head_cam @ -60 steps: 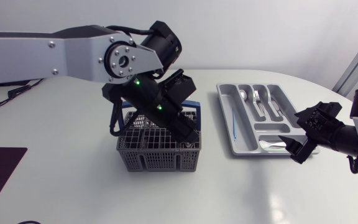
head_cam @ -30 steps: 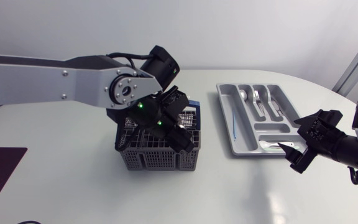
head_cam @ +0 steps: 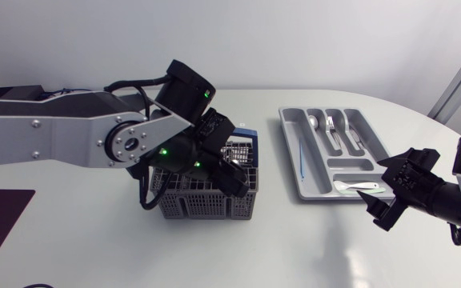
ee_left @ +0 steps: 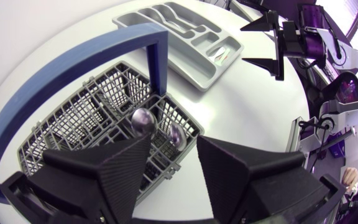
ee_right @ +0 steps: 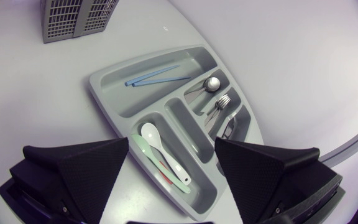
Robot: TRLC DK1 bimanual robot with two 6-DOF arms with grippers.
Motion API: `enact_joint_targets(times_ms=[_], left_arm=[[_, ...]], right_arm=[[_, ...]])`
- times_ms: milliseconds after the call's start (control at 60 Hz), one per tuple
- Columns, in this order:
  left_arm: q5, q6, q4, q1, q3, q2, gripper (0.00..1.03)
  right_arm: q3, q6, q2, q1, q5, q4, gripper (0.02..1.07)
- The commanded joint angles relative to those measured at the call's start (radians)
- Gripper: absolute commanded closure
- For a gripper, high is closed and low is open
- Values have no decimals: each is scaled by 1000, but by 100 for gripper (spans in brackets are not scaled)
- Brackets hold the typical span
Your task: Unload the cutlery basket into the drawer organizer.
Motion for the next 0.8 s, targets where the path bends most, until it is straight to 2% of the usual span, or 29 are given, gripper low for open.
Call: enact_joint_targets(times_ms=[0,83,333,500,600,650,783], left_arm=[[-5,-34,15,-17,-22,-11,51],[-5,-43,15,-27,-19,9,52],[-3,-58,23,-30,-13,54,63],[35,-72,23,-21,-11,61,76],[69,-77,33,-4,-13,69,89],[81,-81,42,7,-16,77,100],[112,-81,52,19,-25,77,100]], right_arm=[[-33,-14,-12,7,-3,0,7],[-38,-17,-12,7,-3,3,7],[-41,-20,-16,7,-4,3,7],[-49,-25,-25,7,-4,5,7],[-58,-31,-39,7,-4,5,7],[-61,-36,-42,7,-4,5,7],[-70,-45,-61,9,-4,2,7]])
